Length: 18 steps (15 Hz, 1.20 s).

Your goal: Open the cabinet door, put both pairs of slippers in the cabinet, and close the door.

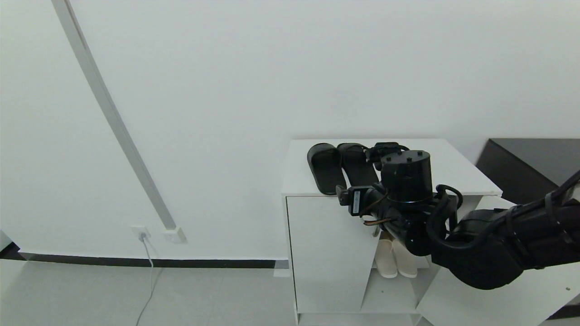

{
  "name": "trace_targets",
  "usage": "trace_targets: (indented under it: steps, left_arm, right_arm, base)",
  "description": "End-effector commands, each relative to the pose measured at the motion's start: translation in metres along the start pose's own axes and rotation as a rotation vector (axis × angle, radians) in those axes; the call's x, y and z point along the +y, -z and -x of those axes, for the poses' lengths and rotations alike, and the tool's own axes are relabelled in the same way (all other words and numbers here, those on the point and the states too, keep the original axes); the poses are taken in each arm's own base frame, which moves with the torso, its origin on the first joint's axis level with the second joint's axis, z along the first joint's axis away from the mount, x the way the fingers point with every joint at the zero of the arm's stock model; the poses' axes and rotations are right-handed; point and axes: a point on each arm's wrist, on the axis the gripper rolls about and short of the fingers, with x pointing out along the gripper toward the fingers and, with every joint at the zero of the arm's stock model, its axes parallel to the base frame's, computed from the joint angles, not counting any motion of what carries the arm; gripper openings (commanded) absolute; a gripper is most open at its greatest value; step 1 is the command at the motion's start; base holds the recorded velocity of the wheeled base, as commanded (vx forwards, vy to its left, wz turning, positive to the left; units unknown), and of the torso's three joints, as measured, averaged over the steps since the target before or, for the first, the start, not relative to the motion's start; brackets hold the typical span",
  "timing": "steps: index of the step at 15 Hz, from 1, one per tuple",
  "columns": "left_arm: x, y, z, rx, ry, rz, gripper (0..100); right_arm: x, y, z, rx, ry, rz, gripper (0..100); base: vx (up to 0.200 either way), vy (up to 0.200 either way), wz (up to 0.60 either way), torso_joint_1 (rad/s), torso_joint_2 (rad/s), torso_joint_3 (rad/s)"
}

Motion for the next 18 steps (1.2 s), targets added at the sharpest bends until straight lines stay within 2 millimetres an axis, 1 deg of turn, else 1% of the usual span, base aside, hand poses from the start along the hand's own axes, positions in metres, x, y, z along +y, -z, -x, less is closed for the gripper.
trace_targets:
  steps: [1, 5, 7, 9, 11, 12, 14, 18]
  left_arm:
    - [0.000, 0.000, 0.000, 0.002, 0.001, 0.000, 0]
    - [0.000, 0.000, 0.000, 0.002, 0.001, 0.000, 0]
    - [0.000, 0.000, 0.000, 0.002, 0.001, 0.000, 0]
    - [0.000, 0.000, 0.000, 0.002, 0.001, 0.001, 0]
    - [0.000, 0.000, 0.000, 0.002, 0.001, 0.001, 0]
    - [0.000, 0.000, 0.000, 0.002, 0.001, 0.001, 0]
    - [0.000, 0.000, 0.000, 0.002, 0.001, 0.003, 0]
    - [0.000, 0.000, 0.000, 0.002, 0.001, 0.003, 0]
  right_arm:
    - [0.000, 0.001, -0.001, 0.005, 0.002, 0.003, 100]
    - [-0.001, 0.005, -0.005, 0.012, 0.003, 0.005, 100]
    - [0.001, 0.012, -0.012, 0.002, 0.003, 0.010, 100]
    - [-0.002, 0.024, -0.025, -0.011, 0.015, 0.027, 100]
    - [-0.002, 0.033, -0.036, -0.025, 0.014, 0.034, 100]
    - [-0.002, 0.036, -0.039, -0.025, 0.004, 0.036, 100]
    - [-0.003, 0.035, -0.042, -0.031, 0.000, 0.036, 100]
    - [-0.004, 0.037, -0.065, -0.052, -0.007, 0.050, 100]
  base:
    - [0.200, 0.000, 0.00, 0.007, 0.01, -0.007]
    - [0.200, 0.000, 0.00, 0.007, 0.00, 0.001]
    - [0.200, 0.000, 0.00, 0.005, 0.00, 0.000]
    - [0.200, 0.000, 0.00, 0.005, 0.00, 0.005]
    - [0.000, 0.000, 0.00, 0.000, 0.00, 0.000]
    - [0.000, 0.000, 0.00, 0.000, 0.00, 0.000]
    - [0.000, 0.000, 0.00, 0.000, 0.00, 0.000]
    - [0.000, 0.000, 0.00, 0.000, 0.00, 0.000]
